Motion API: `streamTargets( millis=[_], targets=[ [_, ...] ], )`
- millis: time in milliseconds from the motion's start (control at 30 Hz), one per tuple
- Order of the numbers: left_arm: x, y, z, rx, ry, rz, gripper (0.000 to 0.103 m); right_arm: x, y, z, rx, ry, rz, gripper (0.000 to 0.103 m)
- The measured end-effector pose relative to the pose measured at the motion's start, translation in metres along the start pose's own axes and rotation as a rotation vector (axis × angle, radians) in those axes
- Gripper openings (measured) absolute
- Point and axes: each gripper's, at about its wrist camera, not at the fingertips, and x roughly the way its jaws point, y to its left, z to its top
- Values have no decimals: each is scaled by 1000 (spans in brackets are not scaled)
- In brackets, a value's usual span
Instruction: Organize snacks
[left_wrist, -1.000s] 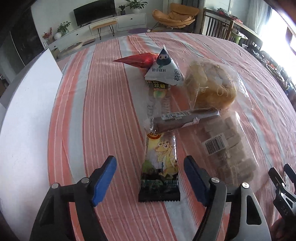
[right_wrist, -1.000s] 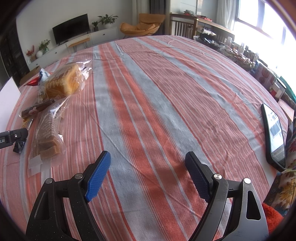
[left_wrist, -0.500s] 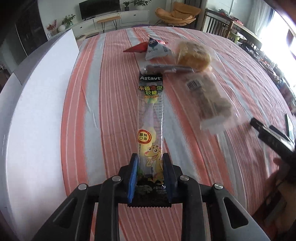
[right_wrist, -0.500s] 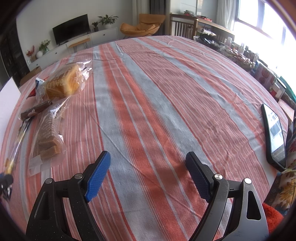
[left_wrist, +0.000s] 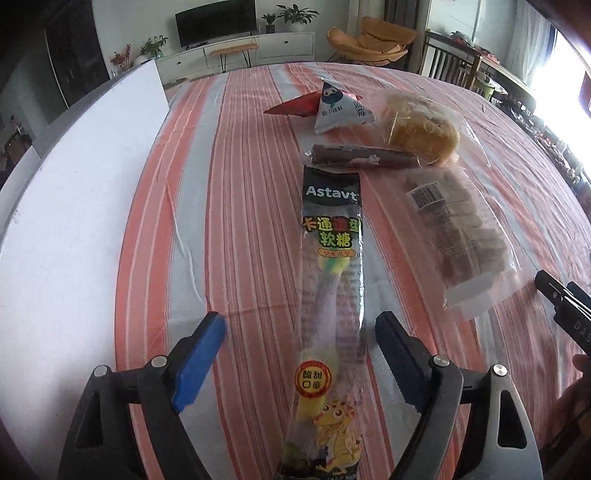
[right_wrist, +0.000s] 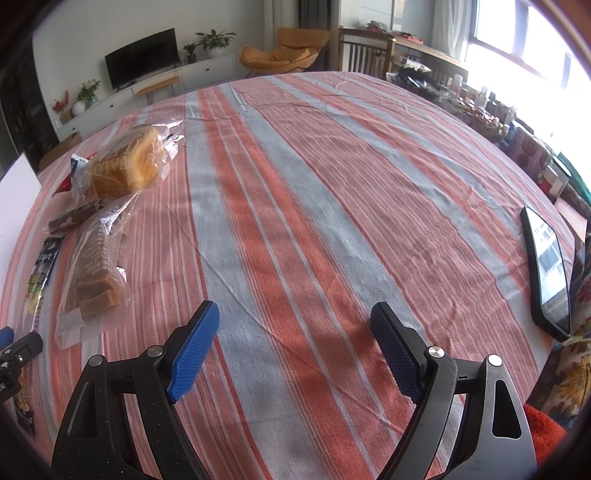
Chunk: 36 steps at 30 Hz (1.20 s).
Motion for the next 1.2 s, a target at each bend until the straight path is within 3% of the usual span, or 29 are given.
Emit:
streamTargets(
  millis=[200, 467, 1200],
  targets=[
    [7, 17, -4, -28, -47, 18, 103, 0, 0, 0, -1, 0, 1, 86],
    [6, 20, -7, -14, -97, 14, 103, 1, 0, 0, 0, -1, 1, 86],
    [5, 19, -7, -14, -102, 15, 103, 1, 0, 0, 0, -2, 1, 87]
  ],
)
